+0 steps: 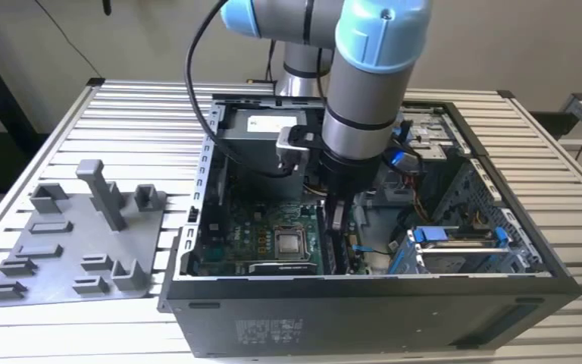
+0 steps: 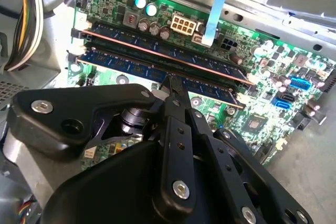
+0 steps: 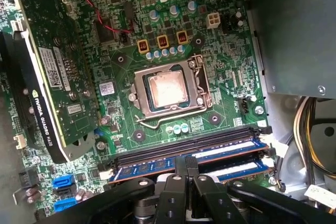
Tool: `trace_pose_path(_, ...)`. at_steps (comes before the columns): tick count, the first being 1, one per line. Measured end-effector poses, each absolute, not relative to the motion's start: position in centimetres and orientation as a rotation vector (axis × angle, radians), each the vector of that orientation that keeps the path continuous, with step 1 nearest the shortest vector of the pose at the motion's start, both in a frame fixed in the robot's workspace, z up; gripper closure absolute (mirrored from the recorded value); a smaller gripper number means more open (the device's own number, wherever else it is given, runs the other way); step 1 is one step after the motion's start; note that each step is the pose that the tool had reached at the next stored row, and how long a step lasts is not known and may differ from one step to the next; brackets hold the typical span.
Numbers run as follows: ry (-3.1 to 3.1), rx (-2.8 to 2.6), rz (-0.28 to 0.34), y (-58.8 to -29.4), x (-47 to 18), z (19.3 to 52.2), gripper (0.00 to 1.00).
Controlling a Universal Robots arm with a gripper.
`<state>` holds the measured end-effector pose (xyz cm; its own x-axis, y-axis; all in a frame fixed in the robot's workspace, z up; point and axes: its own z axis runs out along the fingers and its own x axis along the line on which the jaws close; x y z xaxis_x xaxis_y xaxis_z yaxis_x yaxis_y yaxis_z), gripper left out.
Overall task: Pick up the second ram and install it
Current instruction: 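Press down the second ram until it locks into place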
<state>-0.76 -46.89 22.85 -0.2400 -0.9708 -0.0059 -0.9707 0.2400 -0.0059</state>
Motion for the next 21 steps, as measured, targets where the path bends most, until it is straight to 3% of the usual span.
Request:
trace_pose_path(9,2.444,-1.964,0.004,-46.9,-0.7,22.0,0.89)
trace_pose_path(21,2.443,-1.965,0.006,-46.9,-0.7,27.1,0.89)
